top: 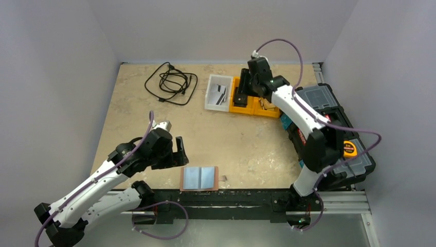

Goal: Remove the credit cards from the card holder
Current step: Place the credit card in the storage box.

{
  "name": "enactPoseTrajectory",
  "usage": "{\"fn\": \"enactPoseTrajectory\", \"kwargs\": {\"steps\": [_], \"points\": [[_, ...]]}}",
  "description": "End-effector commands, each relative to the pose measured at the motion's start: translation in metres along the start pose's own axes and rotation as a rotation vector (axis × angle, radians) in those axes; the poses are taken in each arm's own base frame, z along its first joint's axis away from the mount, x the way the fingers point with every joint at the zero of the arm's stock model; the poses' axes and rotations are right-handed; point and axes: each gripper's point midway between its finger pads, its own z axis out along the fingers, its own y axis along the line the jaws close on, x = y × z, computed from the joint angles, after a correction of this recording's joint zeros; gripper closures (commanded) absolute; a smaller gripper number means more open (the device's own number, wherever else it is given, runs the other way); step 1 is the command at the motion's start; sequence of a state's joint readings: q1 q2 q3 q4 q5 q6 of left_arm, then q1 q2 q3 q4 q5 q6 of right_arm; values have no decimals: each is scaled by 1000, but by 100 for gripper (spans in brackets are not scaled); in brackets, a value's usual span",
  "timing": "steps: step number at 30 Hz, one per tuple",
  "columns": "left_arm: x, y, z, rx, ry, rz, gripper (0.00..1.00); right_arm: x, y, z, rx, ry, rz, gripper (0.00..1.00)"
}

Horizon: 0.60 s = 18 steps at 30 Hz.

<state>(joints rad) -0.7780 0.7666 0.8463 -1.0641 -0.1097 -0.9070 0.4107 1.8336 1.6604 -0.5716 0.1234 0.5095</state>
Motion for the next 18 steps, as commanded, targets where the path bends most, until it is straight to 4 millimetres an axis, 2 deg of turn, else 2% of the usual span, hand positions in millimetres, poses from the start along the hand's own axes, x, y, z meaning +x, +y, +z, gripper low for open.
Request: {"fn": "enactPoseTrajectory", "kwargs": {"steps": [1,6,10,13,18], "points": [[-12,9,0,-64,-54,-49,12,57,46,-59,-96,-8,-75,51],[-9,25,9,-122,-52,-102,12,143,86,-109,-241,53,-95,51],[1,32,25,-135,-13,-147,13,209,123,-143,-342,118,-113,52],[14,35,41,-125,32,-194,15,257,144,-158,-383,175,-136,52],[28,46,58,-151,60,-255,19,322,169,-165,-405,255,-189,52]]}}
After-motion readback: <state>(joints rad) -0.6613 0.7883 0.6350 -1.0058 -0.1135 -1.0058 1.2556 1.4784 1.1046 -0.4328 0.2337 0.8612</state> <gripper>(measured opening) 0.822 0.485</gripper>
